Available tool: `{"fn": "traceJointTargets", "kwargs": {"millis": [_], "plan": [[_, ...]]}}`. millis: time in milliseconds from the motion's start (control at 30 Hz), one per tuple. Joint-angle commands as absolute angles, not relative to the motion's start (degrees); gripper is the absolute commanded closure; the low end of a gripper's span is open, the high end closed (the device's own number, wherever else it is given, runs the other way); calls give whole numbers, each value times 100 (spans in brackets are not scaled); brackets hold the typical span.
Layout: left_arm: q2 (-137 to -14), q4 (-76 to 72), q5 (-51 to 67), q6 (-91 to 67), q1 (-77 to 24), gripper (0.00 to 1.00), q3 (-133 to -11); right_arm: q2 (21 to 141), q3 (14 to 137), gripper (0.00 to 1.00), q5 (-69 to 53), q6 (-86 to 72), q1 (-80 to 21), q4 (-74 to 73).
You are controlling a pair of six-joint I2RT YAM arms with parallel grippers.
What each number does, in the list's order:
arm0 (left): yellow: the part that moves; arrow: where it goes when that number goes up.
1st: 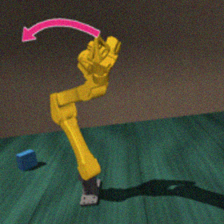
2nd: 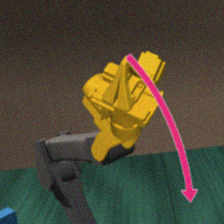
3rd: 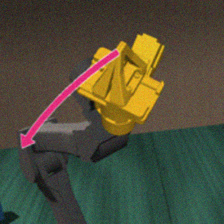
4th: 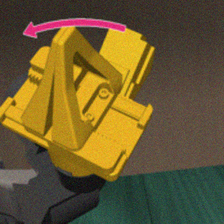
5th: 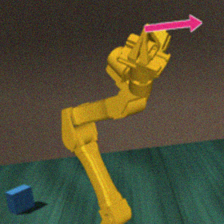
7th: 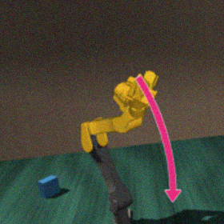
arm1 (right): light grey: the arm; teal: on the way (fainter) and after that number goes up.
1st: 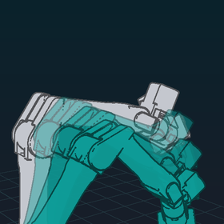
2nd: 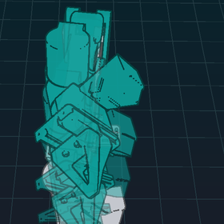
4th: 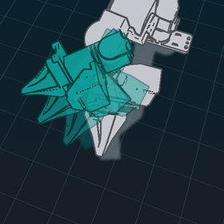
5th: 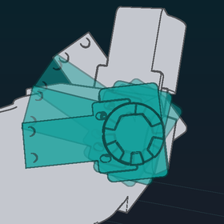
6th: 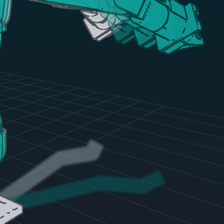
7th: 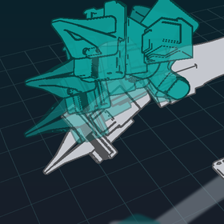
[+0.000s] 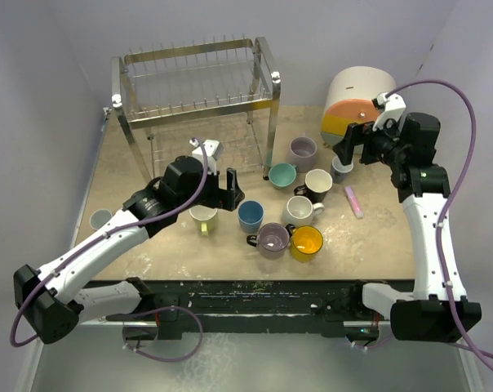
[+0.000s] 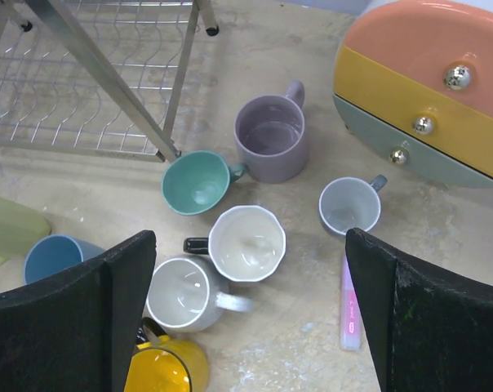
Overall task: Load the cups into the dish rack
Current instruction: Pick up the cup at the center of the board.
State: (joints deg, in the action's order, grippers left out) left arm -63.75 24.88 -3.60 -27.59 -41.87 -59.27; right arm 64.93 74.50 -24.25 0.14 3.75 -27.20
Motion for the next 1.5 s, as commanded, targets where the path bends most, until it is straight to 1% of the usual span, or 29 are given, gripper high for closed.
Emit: {"fn": "traceJointTargets", "kwargs": {"millis": [0, 200, 367, 533, 667, 767, 833, 900, 1000, 1100, 1133, 1167, 1233, 1267, 1300, 1367, 1433, 1467], "plan": [[-6519, 1686, 275, -2545, -4027, 1, -6130, 6603, 7904, 0, -2267, -86, 308, -2462], [-6538, 1281, 742, -2541, -3910, 1, -6044, 6711, 8089, 0, -2462, -54, 271, -2339], [-6403, 1007, 1082, -2718, -3872, 1, -5873, 6713, 8141, 0, -3156, 183, 252, -2253], [-6144, 817, 1474, -2984, -3852, 1, -5582, 6722, 7884, 0, -4850, 1192, 210, -2246], [-5847, 863, 1457, -3154, -3851, 1, -5327, 6780, 7331, 0, -5986, 1068, 184, -1748], [-5793, 1281, 1040, -3227, -3845, 1, -5310, 7071, 7006, 0, -6621, 958, 175, -1353], [-5856, 1774, 559, -3274, -3840, 1, -5401, 7309, 7064, 0, -6645, 1367, 174, -1831], [-5953, 2321, -63, -3370, -3845, 0, -5523, 7509, 7277, 0, -6493, 2232, 171, -2555], [-6061, 2921, -614, -3614, -3842, 1, -5565, 7602, 7198, 0, -6447, 2455, 170, -2614], [-6124, 3248, -831, -3834, -3838, 8, -5558, 7480, 6867, 0, -6337, 2124, 168, -2152], [-6135, 3298, -852, -3894, -3842, 12, -5561, 7439, 6784, 0, -6281, 2009, 167, -1976], [-6161, 3381, -902, -4051, -3853, 14, -5589, 7397, 6748, 0, -6218, 2000, 160, -1925], [-6196, 3427, -1032, -4310, -3925, 22, -5641, 7375, 6739, 0, -6167, 2052, 158, -1943], [-6228, 3440, -1139, -4441, -4015, 23, -5655, 7374, 6745, 0, -6153, 2068, 154, -1969], [-6267, 3437, -1337, -4574, -4113, 26, -5674, 7370, 6749, 0, -6138, 2066, 150, -1981], [-6460, 3637, -1898, -4951, -4386, 29, -5847, 7336, 6733, 0, -6092, 2066, 154, -1980], [-6889, 4156, -2570, -5404, -4618, 30, -6089, 7293, 6708, 0, -6035, 2042, 151, -1933], [-7122, 4432, -2876, -5605, -4691, 34, -6262, 7283, 6699, 0, -6004, 2027, 154, -1912]]}}
